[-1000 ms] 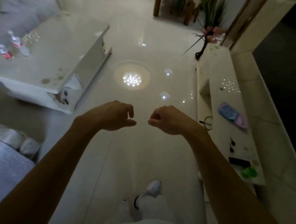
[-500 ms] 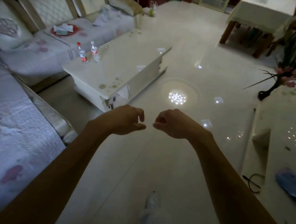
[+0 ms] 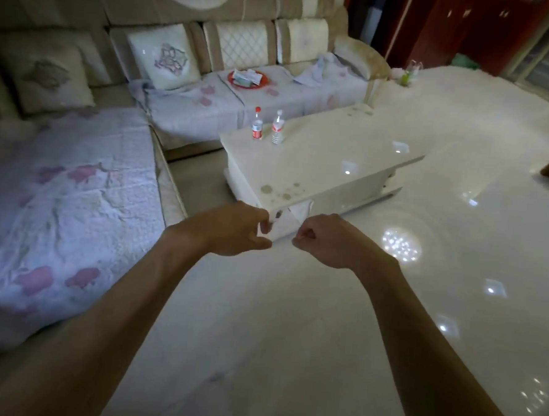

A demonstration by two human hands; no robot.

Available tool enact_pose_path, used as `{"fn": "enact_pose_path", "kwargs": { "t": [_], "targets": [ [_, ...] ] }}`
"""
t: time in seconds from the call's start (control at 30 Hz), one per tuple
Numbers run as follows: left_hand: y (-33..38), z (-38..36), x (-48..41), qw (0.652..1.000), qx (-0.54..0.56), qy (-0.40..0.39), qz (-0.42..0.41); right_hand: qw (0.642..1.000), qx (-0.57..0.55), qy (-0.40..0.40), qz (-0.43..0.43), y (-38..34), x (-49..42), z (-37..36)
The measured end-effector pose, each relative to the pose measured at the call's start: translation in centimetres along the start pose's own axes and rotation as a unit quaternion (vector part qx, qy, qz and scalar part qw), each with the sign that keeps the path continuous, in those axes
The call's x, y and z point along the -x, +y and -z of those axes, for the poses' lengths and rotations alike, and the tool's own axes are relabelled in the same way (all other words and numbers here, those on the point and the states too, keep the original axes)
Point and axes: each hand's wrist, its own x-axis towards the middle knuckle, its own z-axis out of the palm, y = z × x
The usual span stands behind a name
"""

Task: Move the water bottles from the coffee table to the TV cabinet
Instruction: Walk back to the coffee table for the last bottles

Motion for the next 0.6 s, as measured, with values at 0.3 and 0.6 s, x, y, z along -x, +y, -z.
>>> {"fn": "enact_pose_path", "kwargs": {
  "t": [0.3, 0.6],
  "targets": [
    [-14.8, 2.2, -4.3, 0.996, 0.045, 0.009, 0.081, 0.997, 0.054, -0.057, 0.027, -4.2, -14.0, -0.8],
    [-28.7, 10.5, -11.4, 0.994, 0.036, -0.022, 0.099, 0.995, 0.049, -0.081, 0.007, -10.4, -29.8, 0.5]
  ]
}}
